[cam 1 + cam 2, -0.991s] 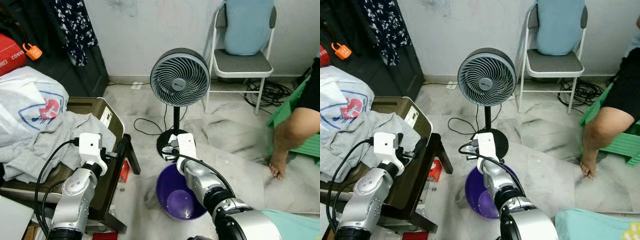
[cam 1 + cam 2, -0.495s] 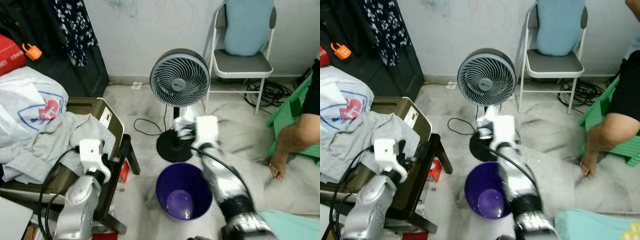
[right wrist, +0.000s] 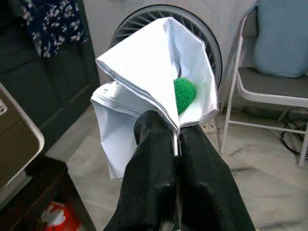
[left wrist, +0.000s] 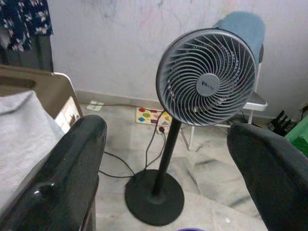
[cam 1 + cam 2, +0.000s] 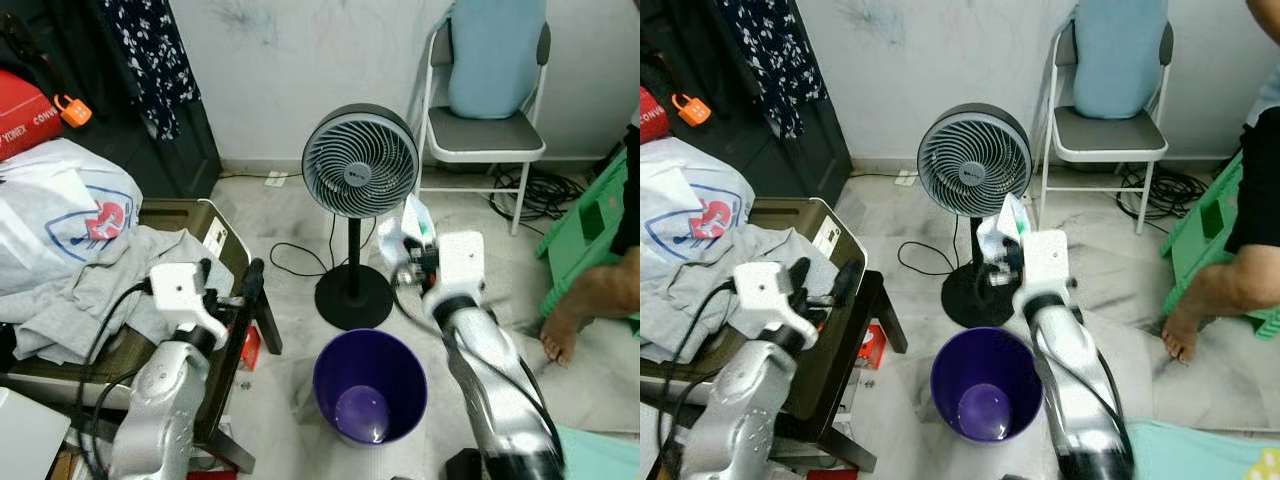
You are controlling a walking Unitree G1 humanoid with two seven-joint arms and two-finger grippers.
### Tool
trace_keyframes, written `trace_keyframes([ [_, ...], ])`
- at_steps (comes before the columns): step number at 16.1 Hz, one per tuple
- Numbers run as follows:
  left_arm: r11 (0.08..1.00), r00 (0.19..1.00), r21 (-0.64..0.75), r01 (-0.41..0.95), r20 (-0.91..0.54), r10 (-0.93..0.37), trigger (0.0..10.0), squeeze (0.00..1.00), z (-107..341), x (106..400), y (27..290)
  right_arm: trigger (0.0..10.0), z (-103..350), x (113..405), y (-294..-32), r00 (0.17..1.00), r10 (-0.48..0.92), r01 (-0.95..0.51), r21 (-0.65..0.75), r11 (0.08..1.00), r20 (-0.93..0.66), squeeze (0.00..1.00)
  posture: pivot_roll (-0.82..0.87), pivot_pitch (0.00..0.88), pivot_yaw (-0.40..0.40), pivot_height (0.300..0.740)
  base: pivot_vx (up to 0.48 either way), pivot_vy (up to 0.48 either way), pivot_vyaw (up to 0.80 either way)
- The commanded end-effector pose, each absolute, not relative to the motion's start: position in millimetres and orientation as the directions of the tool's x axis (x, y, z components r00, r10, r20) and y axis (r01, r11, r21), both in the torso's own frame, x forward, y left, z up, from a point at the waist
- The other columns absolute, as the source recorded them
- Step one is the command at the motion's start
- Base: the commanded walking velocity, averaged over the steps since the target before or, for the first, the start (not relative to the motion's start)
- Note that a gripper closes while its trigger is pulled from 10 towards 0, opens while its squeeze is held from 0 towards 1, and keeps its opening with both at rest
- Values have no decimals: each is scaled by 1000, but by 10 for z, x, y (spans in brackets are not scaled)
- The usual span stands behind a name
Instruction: Clean up the room
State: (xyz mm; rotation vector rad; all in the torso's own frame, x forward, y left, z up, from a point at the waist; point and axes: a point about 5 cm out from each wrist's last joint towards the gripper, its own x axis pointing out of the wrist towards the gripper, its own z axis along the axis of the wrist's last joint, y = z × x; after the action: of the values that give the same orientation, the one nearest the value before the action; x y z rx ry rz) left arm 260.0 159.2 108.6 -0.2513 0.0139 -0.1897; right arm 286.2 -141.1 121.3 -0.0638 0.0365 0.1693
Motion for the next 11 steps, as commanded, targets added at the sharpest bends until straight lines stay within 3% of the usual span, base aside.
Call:
trace_keyframes([
  [1,957,984,-232,173,-10,-180,10000,0,1060,2545,1657,10000,1205,2799,-1430,982,179,-182,-64,981,-52,0,-228,0,89,740,0,0,0],
  [5,968,984,-223,114,-109,-141,10000,0,912,2206,1866,10000,981,2261,-1830,979,91,-113,-116,987,-184,0,-233,0,84,740,0,0,0],
  [11,953,978,-266,147,-103,-180,10000,0,966,2200,1799,10000,1047,2244,-1781,975,115,-137,-108,985,-192,0,-233,0,68,740,0,0,0],
])
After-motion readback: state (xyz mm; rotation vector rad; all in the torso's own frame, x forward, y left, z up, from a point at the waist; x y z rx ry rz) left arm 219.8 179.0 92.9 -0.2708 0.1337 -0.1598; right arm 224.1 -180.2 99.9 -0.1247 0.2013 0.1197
